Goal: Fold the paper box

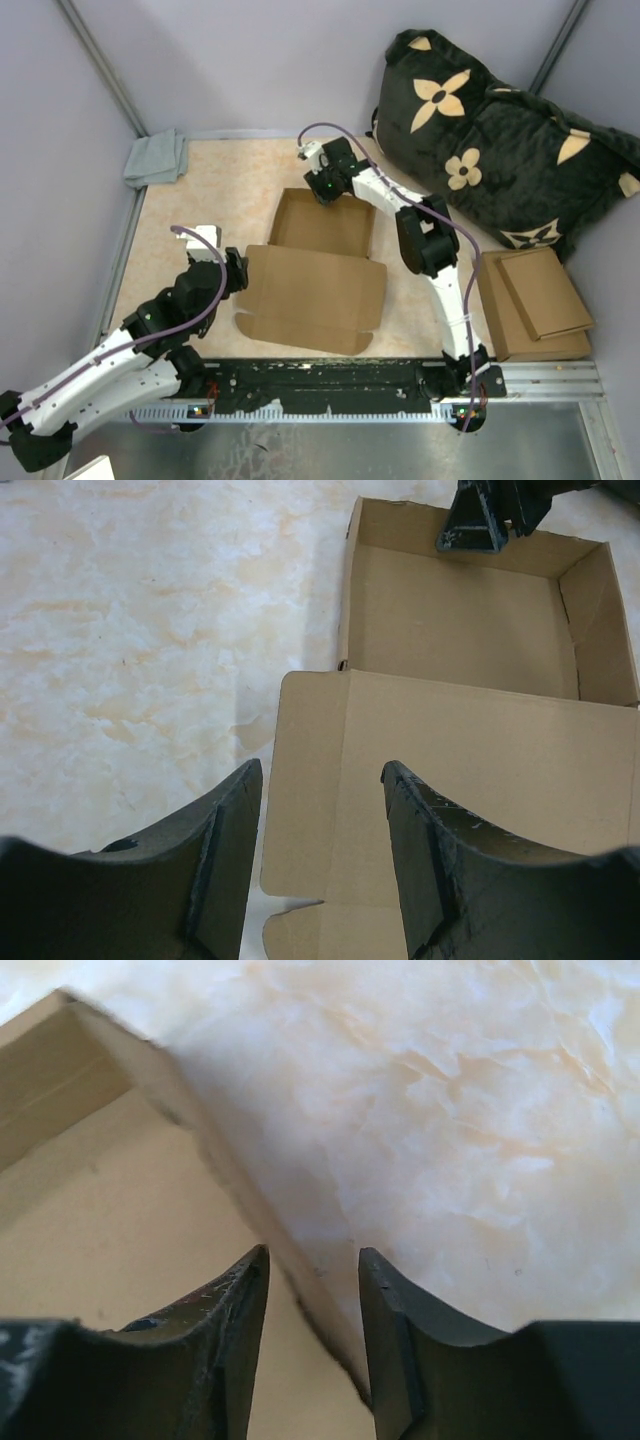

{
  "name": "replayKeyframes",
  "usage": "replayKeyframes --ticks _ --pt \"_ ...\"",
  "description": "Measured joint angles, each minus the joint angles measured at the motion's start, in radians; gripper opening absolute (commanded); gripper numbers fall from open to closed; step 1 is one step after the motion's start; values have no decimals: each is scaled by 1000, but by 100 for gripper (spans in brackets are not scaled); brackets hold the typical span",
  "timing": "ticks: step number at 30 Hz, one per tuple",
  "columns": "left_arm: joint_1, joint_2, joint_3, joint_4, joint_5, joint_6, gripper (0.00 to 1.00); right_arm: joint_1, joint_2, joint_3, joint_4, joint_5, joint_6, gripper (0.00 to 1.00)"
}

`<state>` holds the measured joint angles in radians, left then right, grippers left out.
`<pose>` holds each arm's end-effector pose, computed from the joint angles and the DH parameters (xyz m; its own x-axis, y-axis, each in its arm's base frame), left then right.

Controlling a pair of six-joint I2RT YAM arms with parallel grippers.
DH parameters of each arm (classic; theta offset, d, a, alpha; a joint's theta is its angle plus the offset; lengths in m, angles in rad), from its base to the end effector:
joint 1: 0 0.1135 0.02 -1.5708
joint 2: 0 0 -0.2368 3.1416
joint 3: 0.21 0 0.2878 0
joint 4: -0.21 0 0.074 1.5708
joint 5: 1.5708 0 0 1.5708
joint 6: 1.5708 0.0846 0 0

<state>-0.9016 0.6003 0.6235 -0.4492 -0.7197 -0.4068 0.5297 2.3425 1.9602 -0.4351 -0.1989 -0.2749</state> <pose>0.1864 -0.1457 0.2569 -0.3215 -0.0732 -0.9441 0.0983 0.9890 -0.1101 0.4886 0.3055 0.1194 -0.4397 -0.5658 -0.6976 -0.7598 0.6484 -0.0470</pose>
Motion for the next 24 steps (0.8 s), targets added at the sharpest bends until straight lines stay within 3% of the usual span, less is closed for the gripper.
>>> replayKeyframes --ticks 2,7,12,15,16,18,22,24 --pt "0 3 0 0 -1 2 58 -15 19 19 -1 19 63 27" --pt "0 5 0 0 -1 3 58 -110 3 -20 16 29 289 26" --pt "0 3 0 0 -1 3 58 -225 -214 -400 75 76 487 36" --pt "0 -2 0 0 -2 3 58 -227 -428 -668 98 65 592 50" --pt "0 -4 0 -1 -2 3 58 -196 -532 -772 111 65 628 64" --pt "0 -9 0 0 -3 3 58 -38 -759 -944 120 86 707 72" --pt "0 -16 0 0 -4 3 58 385 -1023 -1073 193 123 859 81" --pt "0 -17 0 0 -3 3 58 502 -1110 -1117 199 154 920 84"
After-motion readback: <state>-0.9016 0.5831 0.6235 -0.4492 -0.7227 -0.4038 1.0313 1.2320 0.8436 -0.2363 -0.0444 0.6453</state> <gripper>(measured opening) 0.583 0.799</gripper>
